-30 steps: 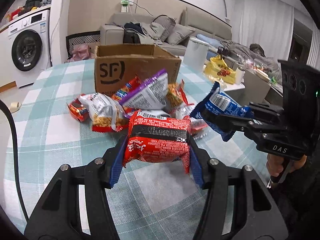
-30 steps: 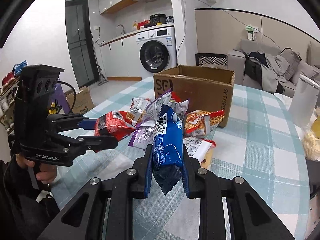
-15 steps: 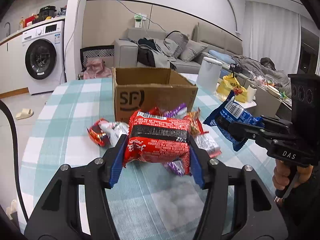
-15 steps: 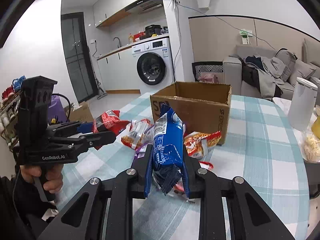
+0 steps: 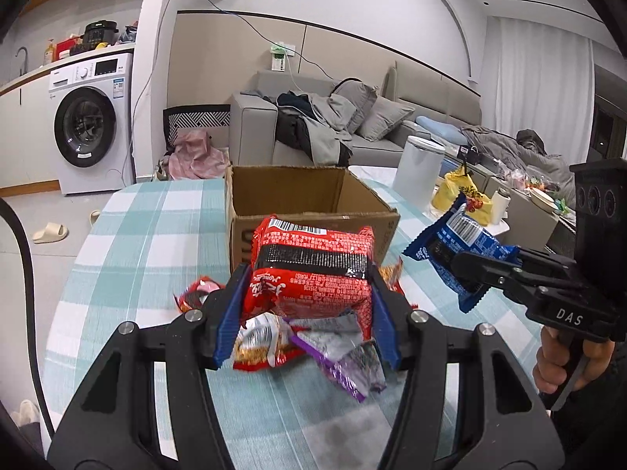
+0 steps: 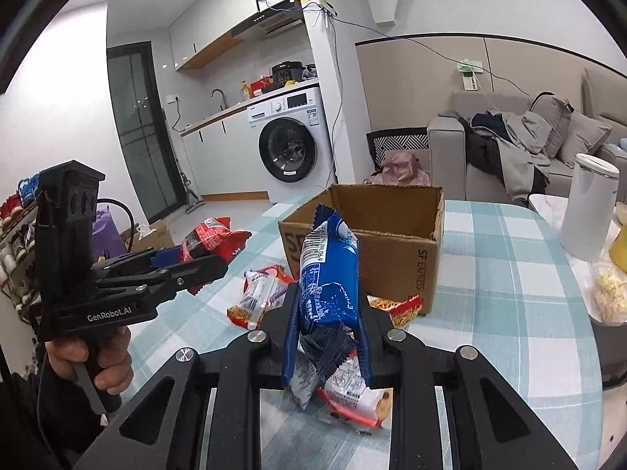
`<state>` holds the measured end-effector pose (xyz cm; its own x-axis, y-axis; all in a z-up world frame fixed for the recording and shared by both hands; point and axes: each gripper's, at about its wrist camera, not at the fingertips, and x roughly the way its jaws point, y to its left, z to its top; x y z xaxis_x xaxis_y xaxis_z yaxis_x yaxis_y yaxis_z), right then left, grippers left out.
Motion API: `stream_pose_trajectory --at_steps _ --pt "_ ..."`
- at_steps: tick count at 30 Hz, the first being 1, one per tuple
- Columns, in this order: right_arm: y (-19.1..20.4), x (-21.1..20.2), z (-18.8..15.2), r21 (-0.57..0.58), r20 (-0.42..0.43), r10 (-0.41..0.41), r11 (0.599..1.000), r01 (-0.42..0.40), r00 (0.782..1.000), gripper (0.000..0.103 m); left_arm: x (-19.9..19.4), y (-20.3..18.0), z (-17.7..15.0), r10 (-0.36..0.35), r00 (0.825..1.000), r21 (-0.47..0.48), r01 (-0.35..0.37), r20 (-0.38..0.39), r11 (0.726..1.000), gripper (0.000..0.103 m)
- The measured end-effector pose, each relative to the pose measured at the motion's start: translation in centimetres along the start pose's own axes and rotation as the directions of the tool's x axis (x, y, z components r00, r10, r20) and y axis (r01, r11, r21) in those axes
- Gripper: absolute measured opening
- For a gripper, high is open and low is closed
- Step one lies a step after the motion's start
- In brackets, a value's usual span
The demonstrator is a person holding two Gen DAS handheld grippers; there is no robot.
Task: Organize snacks
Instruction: 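Lift the red bag with the left gripper while the right gripper carries the blue bag over the box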
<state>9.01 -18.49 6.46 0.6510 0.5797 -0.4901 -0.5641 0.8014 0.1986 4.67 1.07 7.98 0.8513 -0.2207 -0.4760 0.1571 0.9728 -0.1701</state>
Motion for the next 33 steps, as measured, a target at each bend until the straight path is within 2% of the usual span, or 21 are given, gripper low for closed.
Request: stream_pose_trajectory --at_steps 13,33 --pt "-1.5 1.6 2.9 0.043 0.019 -0.026 0.999 0.025 0.999 0.025 3.4 -0.2 2.7 0.039 0.999 0.006 -0.039 0.008 0.999 0.054" --pt "-4.0 6.3 5.3 0.103 -0.020 -0.037 0.994 0.039 0.999 0.025 10.2 0.4 5.6 0.070 0.998 0.003 -0.070 -0.008 0.998 0.054"
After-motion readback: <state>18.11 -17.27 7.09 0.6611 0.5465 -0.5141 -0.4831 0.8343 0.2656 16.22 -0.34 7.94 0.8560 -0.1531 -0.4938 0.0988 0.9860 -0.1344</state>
